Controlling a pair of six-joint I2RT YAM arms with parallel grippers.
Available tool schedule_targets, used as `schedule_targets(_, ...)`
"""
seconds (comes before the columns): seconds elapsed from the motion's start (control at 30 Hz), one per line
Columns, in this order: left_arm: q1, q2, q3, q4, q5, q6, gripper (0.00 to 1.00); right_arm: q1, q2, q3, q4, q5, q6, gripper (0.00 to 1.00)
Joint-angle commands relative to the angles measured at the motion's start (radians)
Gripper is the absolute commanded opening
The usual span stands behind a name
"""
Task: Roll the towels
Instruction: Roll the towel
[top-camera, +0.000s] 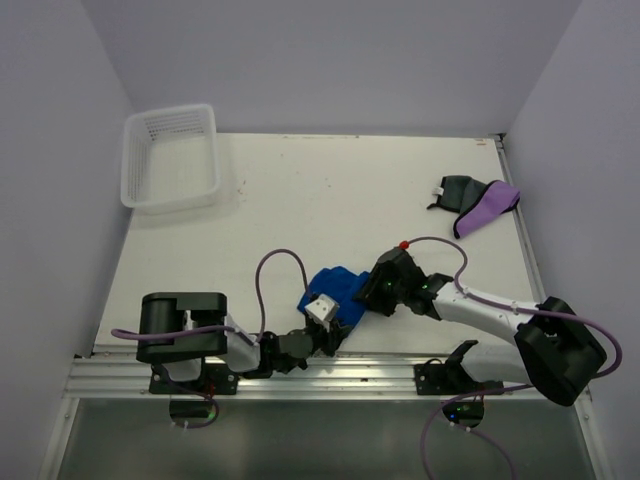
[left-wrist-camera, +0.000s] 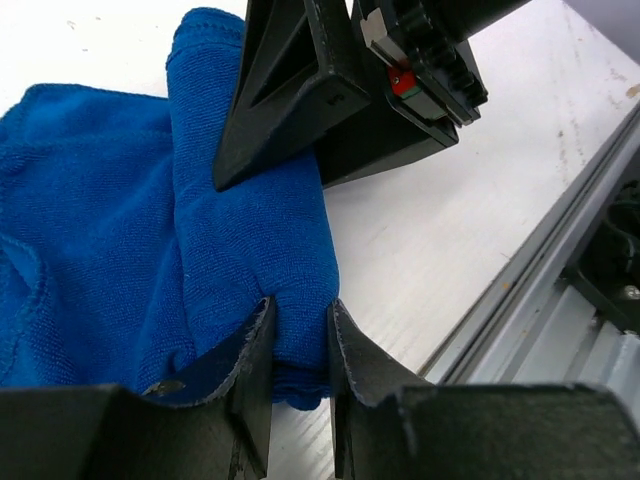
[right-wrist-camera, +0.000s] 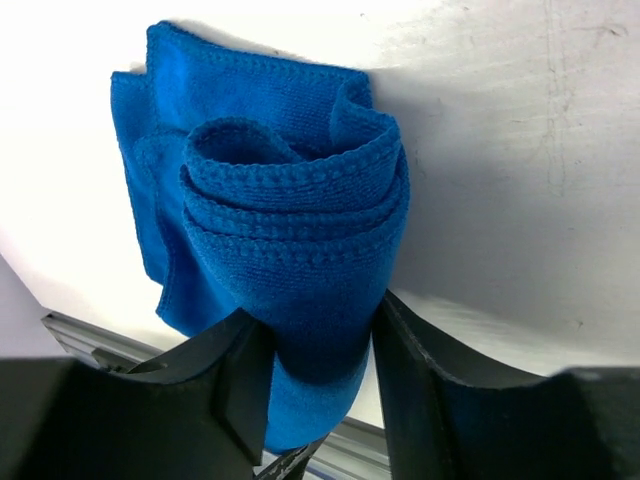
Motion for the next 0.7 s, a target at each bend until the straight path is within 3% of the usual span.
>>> schedule_targets(0.0,-0.009,0.029,-0.043,0.062,0.127,-0.141,0.00,-0.030,0.014,0.023,-0.079,0.037,0.000,0.47)
schedule_targets(0.67,0.030,0.035,-0.205,0.323,0.152,-0.343,0.00,-0.125,0.125,0.152,-0.200,0.102,-0.037,0.58)
